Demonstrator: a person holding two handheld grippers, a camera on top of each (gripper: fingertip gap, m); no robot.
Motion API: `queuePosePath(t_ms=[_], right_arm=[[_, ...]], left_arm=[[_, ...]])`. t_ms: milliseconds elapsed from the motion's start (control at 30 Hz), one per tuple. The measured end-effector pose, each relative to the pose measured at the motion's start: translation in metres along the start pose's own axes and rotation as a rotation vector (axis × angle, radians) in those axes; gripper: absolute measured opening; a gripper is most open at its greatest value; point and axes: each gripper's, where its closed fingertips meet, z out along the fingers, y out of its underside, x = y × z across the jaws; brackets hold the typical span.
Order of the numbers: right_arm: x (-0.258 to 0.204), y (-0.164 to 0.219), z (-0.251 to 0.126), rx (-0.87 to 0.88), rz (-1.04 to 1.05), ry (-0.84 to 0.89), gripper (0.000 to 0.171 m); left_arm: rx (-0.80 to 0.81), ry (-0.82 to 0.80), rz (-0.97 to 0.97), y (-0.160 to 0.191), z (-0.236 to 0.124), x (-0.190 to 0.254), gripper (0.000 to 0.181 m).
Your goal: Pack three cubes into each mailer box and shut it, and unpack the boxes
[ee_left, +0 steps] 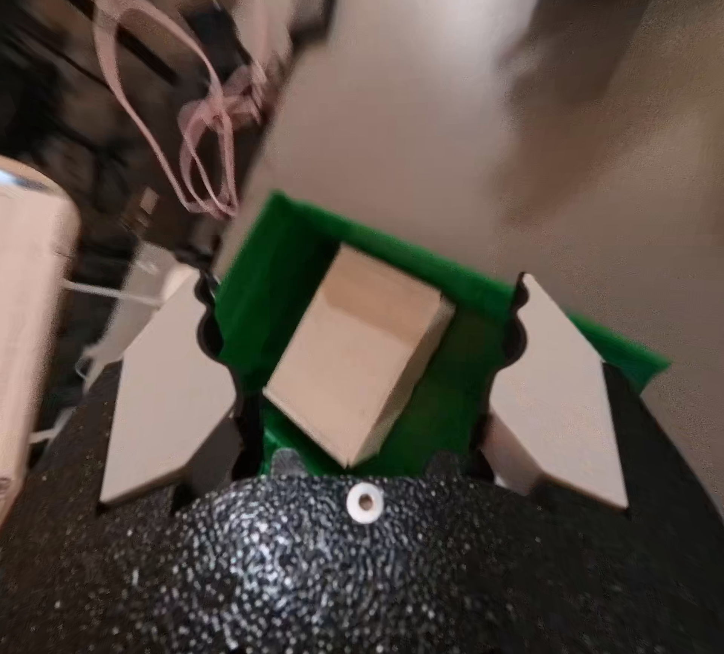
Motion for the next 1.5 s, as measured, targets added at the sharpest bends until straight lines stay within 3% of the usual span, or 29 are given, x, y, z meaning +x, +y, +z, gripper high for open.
queuePosePath(t_ms=[100,300,333,667,867,1000,1233,1367,1500], right_arm=[[0.000,0.001,0.000,-0.003,0.015,-0.006,0.107],[0.004,0.004,0.001,-0.006,0.056,-0.002,0.108],[0.004,0.003,0.001,-0.004,0.060,-0.001,0.107],[0.002,0.003,0.001,0.000,0.059,-0.016,0.106],[-0.002,0.003,0.002,0.001,0.038,-0.035,0.103],[-0.007,0.003,0.002,-0.001,0.014,-0.051,0.103],[-0.005,0.003,0.002,-0.003,0.022,-0.045,0.101],[-0.003,0.003,0.002,-0.003,0.029,-0.034,0.101],[0.011,0.003,-0.001,0.004,0.080,0.013,0.101]], left_arm=[[-0.285,0.156,0.071,0.063,0.032,0.000,0.161],[-0.669,0.351,0.273,0.133,0.066,0.002,0.161],[-0.702,0.377,0.305,0.140,0.071,0.003,0.152],[-0.776,0.558,0.419,0.156,0.091,0.008,0.159],[-0.793,0.522,0.394,0.157,0.089,0.007,0.158],[-0.778,0.397,0.410,0.160,0.075,0.003,0.157],[-0.678,0.060,0.340,0.117,0.001,-0.029,0.157],[-0.607,-0.087,0.344,0.045,-0.040,-0.058,0.155],[-0.491,-0.066,0.369,-0.042,-0.025,-0.048,0.156]])
